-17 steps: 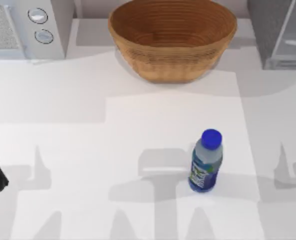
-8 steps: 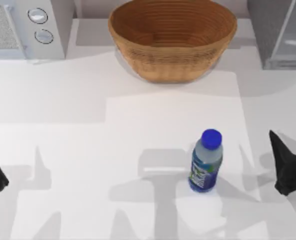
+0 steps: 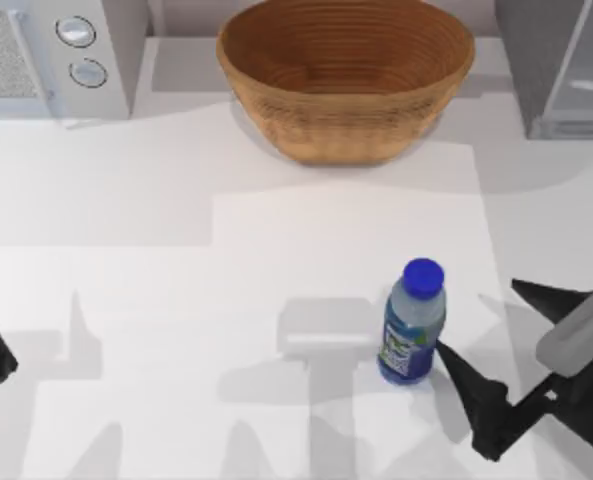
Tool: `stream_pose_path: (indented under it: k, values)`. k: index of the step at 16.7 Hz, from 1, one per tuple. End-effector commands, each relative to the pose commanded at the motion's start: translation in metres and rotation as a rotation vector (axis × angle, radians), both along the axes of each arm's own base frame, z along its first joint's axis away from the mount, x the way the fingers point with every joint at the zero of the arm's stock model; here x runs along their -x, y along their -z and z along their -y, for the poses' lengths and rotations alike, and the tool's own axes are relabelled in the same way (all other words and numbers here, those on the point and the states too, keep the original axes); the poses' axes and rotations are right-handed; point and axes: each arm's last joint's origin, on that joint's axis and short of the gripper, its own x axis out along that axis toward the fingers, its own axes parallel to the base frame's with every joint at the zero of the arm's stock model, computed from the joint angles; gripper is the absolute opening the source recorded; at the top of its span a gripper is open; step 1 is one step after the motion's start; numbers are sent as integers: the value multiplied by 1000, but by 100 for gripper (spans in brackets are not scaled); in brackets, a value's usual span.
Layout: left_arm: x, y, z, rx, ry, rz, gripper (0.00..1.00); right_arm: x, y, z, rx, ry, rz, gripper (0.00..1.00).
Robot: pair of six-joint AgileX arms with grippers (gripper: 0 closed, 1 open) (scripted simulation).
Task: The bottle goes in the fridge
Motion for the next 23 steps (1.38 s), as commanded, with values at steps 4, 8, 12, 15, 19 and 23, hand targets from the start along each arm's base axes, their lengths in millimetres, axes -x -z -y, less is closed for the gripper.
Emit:
stream_pose_path:
  k: [4, 8, 12, 15, 19, 23]
  values:
    - [0, 0, 0, 0, 0, 0, 100, 6, 13, -10, 10, -80, -14, 100]
    - [0, 0, 0, 0, 0, 0, 100, 7, 15, -11, 13, -95, -18, 100]
    - [0, 0, 0, 0, 0, 0, 100, 6, 16, -11, 13, -91, -19, 100]
    - [0, 0, 0, 0, 0, 0, 100, -6, 20, -24, 14, -96, -20, 100]
    - [0, 0, 0, 0, 0, 0, 100, -32, 26, -49, 10, -95, -14, 100]
    - [0, 0, 0, 0, 0, 0, 100, -35, 28, -52, 13, -95, -18, 100]
